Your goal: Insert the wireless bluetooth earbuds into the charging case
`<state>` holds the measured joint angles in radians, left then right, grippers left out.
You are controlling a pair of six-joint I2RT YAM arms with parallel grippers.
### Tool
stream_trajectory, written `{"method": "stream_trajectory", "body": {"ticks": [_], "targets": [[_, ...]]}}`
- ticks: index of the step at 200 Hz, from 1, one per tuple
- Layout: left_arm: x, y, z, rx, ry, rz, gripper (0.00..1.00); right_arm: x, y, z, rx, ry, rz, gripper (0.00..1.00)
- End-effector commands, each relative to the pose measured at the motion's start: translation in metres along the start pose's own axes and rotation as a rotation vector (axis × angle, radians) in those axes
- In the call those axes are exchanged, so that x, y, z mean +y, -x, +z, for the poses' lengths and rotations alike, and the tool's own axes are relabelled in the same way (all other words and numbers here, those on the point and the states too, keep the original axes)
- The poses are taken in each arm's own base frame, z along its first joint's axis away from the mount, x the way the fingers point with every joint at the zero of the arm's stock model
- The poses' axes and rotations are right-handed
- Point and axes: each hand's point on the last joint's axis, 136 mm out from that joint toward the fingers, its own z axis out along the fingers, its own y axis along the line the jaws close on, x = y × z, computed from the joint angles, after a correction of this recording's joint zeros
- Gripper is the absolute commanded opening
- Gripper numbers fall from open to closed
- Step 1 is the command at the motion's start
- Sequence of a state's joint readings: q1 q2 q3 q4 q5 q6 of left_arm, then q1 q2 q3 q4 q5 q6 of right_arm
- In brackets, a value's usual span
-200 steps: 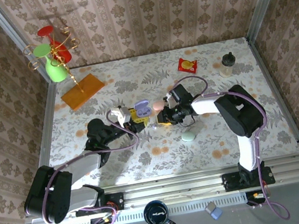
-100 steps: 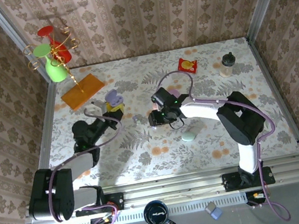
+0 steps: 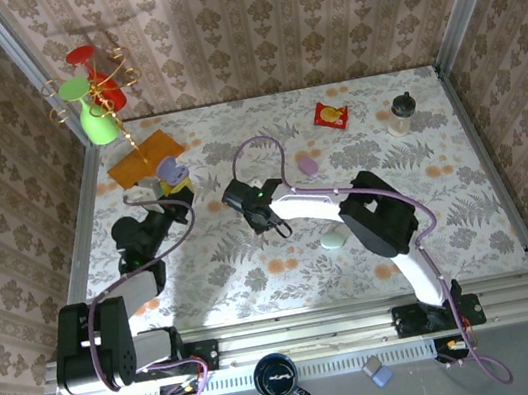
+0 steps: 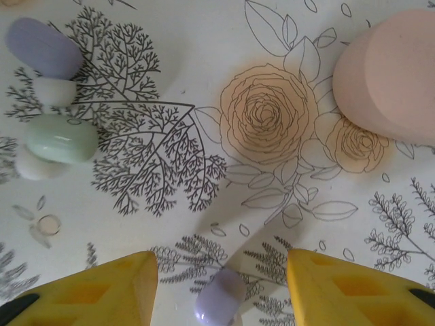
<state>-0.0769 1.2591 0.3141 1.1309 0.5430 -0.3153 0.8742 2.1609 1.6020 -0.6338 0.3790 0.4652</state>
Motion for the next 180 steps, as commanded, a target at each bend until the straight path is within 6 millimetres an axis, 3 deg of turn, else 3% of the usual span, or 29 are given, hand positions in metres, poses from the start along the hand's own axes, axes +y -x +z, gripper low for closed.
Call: {"method": "stream_trajectory", "body": {"ticks": [1, 95, 180], "targets": [[-0.007, 0.011, -0.003, -0.04, -0.029, 0.006, 0.25, -0.018, -0.003, 0.0, 0.022, -0.144, -0.076, 0.54], [-0.008, 0.01, -0.002, -0.038, -0.045, 0.004, 0.25, -0.022, -0.01, -0.01, 0.035, -0.137, -0.096, 0.45], [-0.008, 0.009, -0.001, -0.037, -0.05, 0.0, 0.25, -0.025, -0.015, -0.012, 0.051, -0.152, -0.108, 0.28]]}}
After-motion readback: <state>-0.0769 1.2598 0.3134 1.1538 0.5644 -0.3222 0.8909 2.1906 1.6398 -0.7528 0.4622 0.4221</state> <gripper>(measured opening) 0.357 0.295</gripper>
